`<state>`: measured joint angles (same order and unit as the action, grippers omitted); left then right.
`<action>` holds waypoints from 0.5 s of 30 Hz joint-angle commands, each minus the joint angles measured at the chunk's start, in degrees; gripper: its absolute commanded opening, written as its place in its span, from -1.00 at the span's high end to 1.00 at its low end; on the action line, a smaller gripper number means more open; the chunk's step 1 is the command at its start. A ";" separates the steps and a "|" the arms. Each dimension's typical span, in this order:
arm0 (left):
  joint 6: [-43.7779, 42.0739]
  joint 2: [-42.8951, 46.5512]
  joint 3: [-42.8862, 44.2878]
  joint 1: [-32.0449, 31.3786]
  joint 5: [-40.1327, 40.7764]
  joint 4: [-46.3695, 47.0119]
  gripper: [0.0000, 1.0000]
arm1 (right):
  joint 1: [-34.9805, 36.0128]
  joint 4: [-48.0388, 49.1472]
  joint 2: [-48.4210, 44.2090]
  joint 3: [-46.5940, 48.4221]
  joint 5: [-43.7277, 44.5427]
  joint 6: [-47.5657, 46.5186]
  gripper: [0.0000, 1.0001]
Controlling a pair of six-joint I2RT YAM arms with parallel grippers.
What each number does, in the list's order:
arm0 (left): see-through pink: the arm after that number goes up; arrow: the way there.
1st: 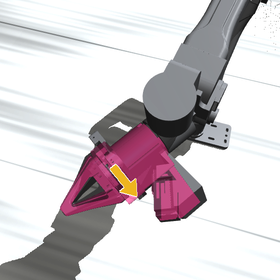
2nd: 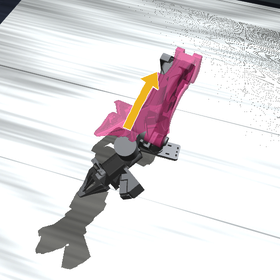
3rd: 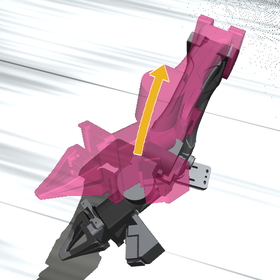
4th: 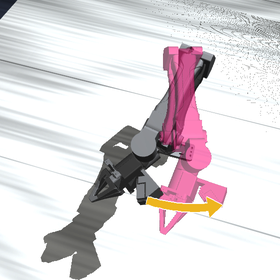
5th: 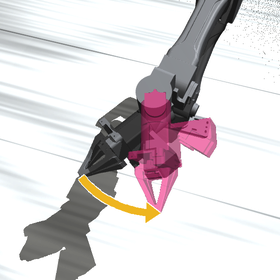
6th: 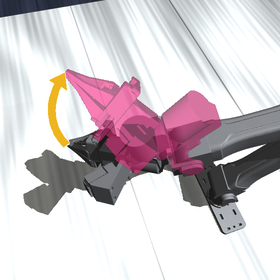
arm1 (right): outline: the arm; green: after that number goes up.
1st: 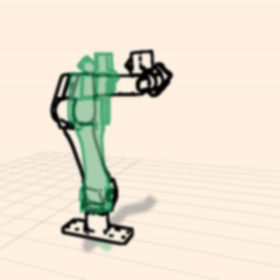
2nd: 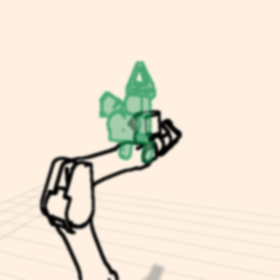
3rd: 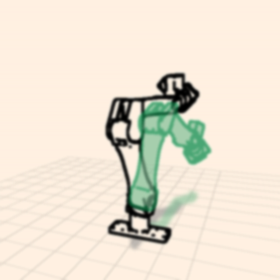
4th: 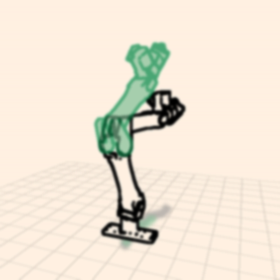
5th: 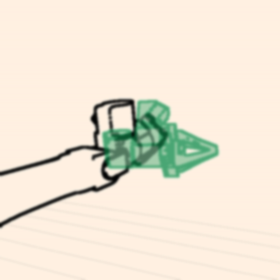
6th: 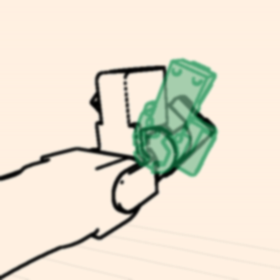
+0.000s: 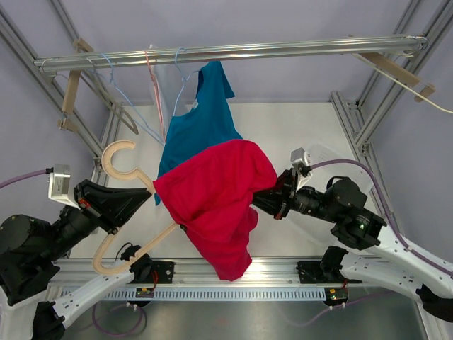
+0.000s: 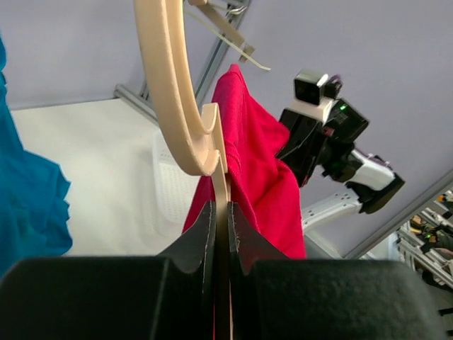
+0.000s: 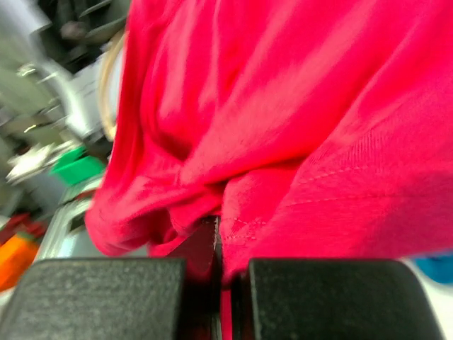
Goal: Remove the t-shirt from the hanger
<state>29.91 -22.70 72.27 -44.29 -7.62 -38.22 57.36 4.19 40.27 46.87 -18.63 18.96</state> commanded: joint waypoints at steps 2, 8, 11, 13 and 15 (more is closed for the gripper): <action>-2.75 1.07 2.96 0.08 3.40 -2.29 1.00 | -0.15 -6.18 -2.04 8.74 16.66 -3.84 1.00; -3.02 2.66 3.76 0.08 2.96 -5.46 1.00 | -0.06 -11.90 2.17 18.15 26.08 -6.13 1.00; -3.28 3.10 3.75 0.08 1.47 -6.78 1.00 | -0.06 -15.16 5.42 24.30 31.78 -8.58 1.00; -3.37 3.54 3.93 0.08 0.24 -7.48 1.00 | -0.15 -16.66 8.14 29.66 34.79 -11.57 1.00; -3.54 3.80 4.11 0.08 -0.99 -7.66 1.00 | -0.15 -18.60 11.65 35.53 40.59 -15.16 1.00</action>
<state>27.64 -19.55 74.91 -44.29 -6.09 -46.00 57.36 -12.73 48.58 74.37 10.98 10.22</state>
